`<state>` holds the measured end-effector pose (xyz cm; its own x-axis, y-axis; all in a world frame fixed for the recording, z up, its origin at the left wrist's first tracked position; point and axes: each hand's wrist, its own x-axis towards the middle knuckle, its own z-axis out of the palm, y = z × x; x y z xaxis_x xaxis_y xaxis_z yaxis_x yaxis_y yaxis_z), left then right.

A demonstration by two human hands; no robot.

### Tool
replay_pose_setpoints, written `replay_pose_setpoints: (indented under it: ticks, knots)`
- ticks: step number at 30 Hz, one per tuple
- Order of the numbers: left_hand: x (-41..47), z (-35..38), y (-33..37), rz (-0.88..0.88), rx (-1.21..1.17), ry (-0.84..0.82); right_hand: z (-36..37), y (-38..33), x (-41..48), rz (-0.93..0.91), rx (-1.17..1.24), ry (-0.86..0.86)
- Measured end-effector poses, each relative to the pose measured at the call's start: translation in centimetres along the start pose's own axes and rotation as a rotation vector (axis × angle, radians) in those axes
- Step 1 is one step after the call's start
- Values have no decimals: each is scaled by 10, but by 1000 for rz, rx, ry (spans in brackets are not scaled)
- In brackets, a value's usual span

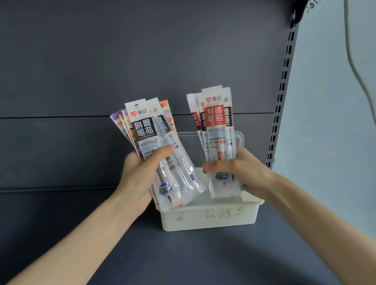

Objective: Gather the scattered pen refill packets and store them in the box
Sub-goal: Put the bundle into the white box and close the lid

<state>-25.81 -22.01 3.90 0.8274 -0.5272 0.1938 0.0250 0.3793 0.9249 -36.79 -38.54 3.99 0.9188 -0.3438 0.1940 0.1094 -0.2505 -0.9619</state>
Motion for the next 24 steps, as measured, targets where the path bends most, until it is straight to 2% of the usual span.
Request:
replay_pose_setpoints:
  ticks: [3, 8, 13, 20, 24]
  knots:
    - [-4, -9, 1, -38, -18, -3, -15, -9, 8, 69, -187, -167]
    - [-12, -27, -1, -160, -29, 14, -34, -21, 30, 292, -607, -389]
    - [-10, -35, 1, -199, -33, 2, -23, -25, 49, 475, -829, -649]
    - [-9, -35, 1, -214, -37, -59, 7, -23, 61, 541, -1054, -782]
    - [-9, -36, 0, -213, -52, -80, 7, -18, 57, 451, -1107, -685]
